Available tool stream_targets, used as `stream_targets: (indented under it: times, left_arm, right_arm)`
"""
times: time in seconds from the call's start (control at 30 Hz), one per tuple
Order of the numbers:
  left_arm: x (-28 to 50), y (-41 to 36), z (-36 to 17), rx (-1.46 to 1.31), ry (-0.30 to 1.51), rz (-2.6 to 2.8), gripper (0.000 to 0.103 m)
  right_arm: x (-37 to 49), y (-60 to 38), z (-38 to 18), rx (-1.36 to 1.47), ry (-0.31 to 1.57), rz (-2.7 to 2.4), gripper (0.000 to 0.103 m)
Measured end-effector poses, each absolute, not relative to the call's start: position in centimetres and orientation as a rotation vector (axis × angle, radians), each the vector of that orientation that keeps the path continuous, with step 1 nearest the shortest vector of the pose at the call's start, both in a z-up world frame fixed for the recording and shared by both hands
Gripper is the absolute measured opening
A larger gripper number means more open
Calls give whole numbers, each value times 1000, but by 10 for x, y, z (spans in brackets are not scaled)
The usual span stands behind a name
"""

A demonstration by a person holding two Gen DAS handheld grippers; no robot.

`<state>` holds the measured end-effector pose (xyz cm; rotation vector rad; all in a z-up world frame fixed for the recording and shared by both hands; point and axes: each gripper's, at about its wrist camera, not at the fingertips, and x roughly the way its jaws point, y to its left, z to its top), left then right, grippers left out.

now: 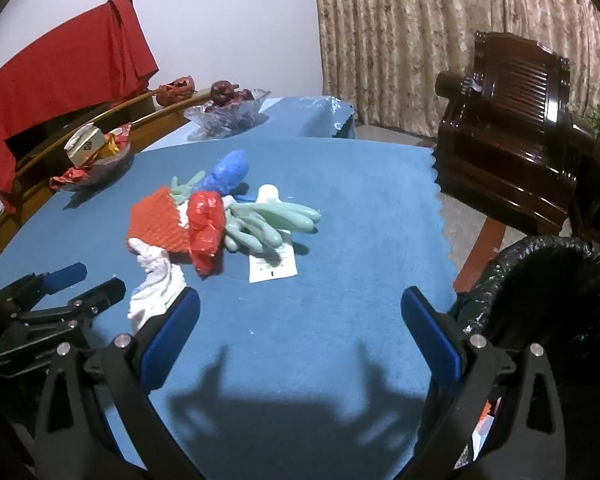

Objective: Collect trash
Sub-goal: 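Return both grippers to the table items, then grasp white tissue with left gripper while right gripper reaches red plastic bag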

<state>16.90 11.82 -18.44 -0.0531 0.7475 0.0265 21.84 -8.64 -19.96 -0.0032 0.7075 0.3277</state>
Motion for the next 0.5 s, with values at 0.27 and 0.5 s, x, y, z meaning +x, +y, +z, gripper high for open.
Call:
stream_targets:
  times: [0.27, 0.5]
  left_arm:
    - [195, 114, -214, -86, 843, 6, 60]
    - [201, 105, -225, -97, 883, -35, 19]
  right_arm:
    - [228, -85, -211, -12, 720, 332, 98]
    - [229, -86, -212, -15, 725, 323, 98]
